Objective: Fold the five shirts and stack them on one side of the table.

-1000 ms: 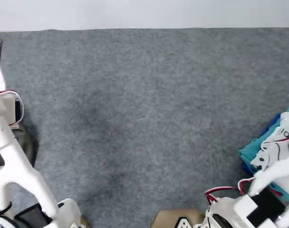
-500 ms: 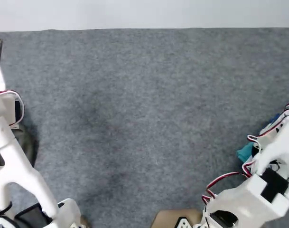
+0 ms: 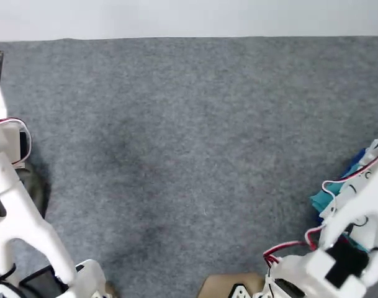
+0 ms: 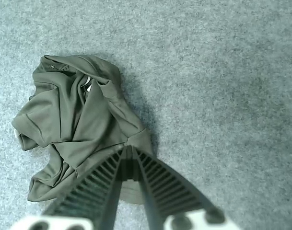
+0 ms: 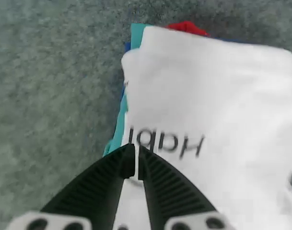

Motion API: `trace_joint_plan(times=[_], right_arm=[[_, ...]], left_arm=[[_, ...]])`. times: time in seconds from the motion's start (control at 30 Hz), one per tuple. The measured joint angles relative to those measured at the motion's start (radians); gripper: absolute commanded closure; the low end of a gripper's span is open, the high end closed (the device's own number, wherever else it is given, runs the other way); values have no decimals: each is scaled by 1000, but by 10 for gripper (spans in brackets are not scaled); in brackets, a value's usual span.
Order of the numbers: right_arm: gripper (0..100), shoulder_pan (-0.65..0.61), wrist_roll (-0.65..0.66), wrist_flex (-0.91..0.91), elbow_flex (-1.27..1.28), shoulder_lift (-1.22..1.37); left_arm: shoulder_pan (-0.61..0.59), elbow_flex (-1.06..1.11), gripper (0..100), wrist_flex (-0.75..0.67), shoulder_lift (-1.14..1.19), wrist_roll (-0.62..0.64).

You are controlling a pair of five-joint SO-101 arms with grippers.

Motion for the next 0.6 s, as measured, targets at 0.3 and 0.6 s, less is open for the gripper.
trace_joint_plan(times=[0.3,0.6], right_arm=[[988,0,0,-172,51,176],[988,9,0,18,-49,-57]], left_arm=[[0,0,996,0,0,0],[0,0,995,0,0,0]])
